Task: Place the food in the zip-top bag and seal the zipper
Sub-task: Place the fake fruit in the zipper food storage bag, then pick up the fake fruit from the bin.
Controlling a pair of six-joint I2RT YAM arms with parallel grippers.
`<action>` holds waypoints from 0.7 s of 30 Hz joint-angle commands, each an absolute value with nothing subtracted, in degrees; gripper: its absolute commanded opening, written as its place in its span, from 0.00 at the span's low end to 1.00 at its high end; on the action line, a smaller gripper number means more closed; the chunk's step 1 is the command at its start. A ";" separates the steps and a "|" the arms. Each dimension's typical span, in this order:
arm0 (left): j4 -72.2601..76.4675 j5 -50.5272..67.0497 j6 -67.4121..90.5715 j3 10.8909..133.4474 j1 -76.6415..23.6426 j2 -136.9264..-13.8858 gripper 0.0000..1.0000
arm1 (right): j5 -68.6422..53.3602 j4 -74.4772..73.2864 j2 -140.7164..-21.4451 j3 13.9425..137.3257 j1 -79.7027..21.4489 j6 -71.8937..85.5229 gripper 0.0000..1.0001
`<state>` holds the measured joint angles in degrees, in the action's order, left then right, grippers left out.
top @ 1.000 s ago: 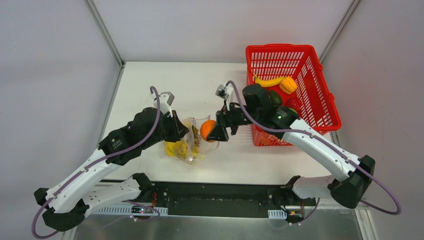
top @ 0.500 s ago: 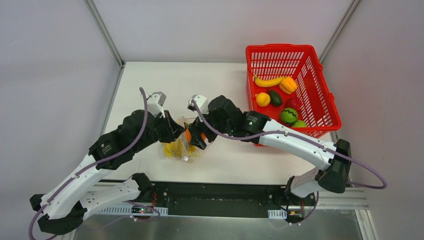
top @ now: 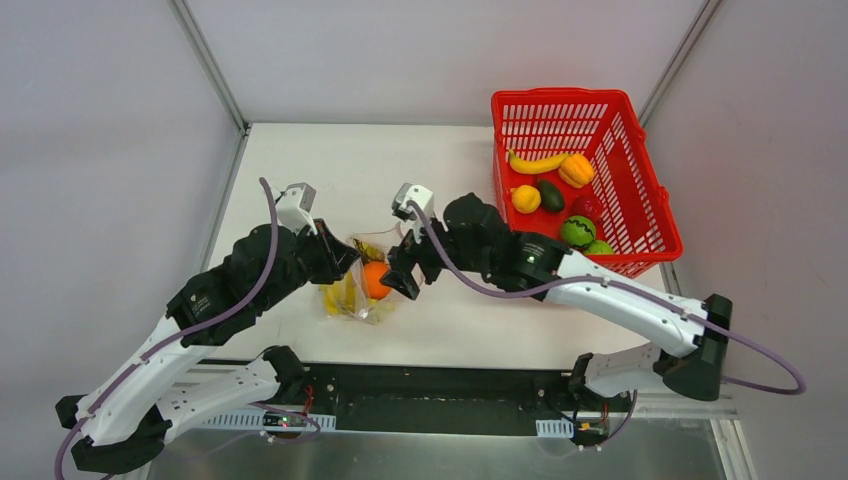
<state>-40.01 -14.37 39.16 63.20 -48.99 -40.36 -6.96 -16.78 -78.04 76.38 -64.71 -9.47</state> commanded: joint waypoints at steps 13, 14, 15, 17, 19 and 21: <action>-37.60 -16.57 39.55 62.73 -48.27 -41.33 0.00 | 23.87 -17.61 -54.68 68.02 -45.32 -2.14 0.78; -37.57 -16.27 39.32 62.77 -48.25 -41.46 0.00 | 22.21 -19.49 -54.53 67.99 -41.14 -0.56 0.76; -37.61 -15.97 39.07 62.83 -48.31 -41.53 0.00 | 20.35 -21.21 -54.47 67.84 -36.85 1.02 0.76; -37.62 -15.74 38.94 62.63 -48.27 -41.41 0.00 | 15.35 -23.97 -55.32 67.79 -28.79 2.19 0.75; -37.81 -15.41 38.45 62.48 -48.25 -41.36 0.00 | 10.98 -27.33 -58.30 68.53 -21.32 3.17 0.76; -38.28 -15.59 38.09 62.78 -48.25 -41.50 0.00 | 6.89 -29.36 -61.55 69.40 -14.80 3.40 0.77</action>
